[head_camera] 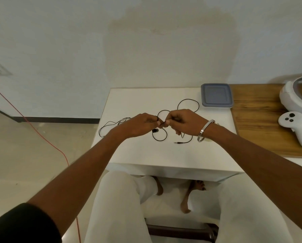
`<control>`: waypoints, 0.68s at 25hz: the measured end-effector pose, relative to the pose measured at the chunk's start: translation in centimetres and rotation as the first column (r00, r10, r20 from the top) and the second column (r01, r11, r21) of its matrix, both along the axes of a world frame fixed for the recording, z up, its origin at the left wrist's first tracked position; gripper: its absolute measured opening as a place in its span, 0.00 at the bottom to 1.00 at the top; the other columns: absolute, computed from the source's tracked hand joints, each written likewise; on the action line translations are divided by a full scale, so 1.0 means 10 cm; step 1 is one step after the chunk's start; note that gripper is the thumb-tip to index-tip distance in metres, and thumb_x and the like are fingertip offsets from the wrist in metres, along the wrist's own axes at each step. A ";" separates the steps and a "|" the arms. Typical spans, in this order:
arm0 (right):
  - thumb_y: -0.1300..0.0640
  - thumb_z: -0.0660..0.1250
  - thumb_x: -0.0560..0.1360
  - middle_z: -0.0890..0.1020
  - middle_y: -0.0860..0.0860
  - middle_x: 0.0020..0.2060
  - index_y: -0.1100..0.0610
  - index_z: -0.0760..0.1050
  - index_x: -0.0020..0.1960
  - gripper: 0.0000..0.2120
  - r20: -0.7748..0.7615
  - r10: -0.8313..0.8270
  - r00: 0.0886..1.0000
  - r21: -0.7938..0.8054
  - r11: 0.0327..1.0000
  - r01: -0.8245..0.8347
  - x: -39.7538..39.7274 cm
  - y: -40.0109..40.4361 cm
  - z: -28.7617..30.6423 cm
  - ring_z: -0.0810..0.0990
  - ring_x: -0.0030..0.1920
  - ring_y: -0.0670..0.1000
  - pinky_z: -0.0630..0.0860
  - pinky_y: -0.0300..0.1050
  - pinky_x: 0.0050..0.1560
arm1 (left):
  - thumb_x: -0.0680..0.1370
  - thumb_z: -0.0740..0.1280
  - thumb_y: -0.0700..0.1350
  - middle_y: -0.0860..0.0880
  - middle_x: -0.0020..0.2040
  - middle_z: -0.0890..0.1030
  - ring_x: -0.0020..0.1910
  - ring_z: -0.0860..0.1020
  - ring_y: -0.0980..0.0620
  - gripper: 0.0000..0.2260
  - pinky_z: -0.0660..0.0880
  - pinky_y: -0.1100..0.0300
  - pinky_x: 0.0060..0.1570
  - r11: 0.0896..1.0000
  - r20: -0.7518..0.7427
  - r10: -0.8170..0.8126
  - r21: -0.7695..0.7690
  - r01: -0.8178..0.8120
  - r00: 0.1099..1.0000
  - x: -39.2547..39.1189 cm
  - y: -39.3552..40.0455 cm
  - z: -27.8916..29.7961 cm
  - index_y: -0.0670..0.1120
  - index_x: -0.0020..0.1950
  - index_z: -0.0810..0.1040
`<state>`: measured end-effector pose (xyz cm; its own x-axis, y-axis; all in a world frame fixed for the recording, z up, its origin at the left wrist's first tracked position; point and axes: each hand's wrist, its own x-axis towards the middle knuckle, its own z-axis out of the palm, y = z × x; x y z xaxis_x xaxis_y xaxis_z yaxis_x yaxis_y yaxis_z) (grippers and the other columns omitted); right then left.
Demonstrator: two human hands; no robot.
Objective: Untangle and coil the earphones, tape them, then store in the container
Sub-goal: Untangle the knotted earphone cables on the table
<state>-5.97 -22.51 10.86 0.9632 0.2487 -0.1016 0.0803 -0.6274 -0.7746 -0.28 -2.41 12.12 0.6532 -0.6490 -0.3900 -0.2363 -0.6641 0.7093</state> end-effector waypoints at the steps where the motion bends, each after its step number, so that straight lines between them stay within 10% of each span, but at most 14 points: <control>1: 0.54 0.62 0.78 0.81 0.57 0.33 0.54 0.77 0.46 0.07 0.007 -0.005 1.000 0.004 1.000 0.004 0.01 0.00 0.01 0.81 0.32 0.54 0.79 0.52 0.40 | 0.83 0.58 0.49 0.58 0.58 0.82 0.58 0.79 0.59 0.13 0.70 0.62 0.61 1.000 -0.032 -0.020 0.012 0.021 0.999 -0.02 -0.01 0.01 0.52 0.60 0.81; 6: 0.55 0.65 0.77 0.77 0.41 0.34 0.55 0.75 0.47 0.04 0.069 -0.020 0.997 0.012 1.000 0.019 0.06 0.01 0.04 0.76 0.31 0.33 0.71 0.29 0.35 | 0.83 0.56 0.42 0.53 0.61 0.82 0.64 0.74 0.58 0.16 0.64 0.60 0.69 0.994 -0.164 -0.085 -0.084 0.072 0.983 -0.08 -0.04 0.02 0.48 0.58 0.83; 14: 0.53 0.63 0.78 0.80 0.48 0.37 0.53 0.75 0.46 0.05 0.091 -0.085 0.992 0.125 0.989 0.074 0.07 0.00 -0.08 0.79 0.35 0.52 0.77 0.45 0.39 | 0.84 0.54 0.48 0.48 0.62 0.81 0.61 0.77 0.57 0.17 0.68 0.62 0.57 0.967 -0.396 -0.038 -0.246 -0.066 0.917 -0.22 -0.09 0.08 0.44 0.62 0.79; 17: 0.55 0.61 0.79 0.79 0.45 0.34 0.51 0.75 0.45 0.05 0.068 -0.121 0.990 0.152 0.982 0.110 0.06 0.01 -0.13 0.77 0.35 0.46 0.76 0.44 0.38 | 0.82 0.54 0.53 0.43 0.62 0.80 0.66 0.75 0.44 0.18 0.67 0.49 0.61 0.911 -0.532 -0.048 -0.370 -0.181 0.845 -0.24 -0.09 0.10 0.48 0.66 0.75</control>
<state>-5.39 -22.45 9.58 0.9899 0.1420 0.0033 0.0768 -0.5152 -0.8536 -2.68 -3.32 13.11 0.4738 -0.7822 -0.4047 0.2771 -0.3038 0.9116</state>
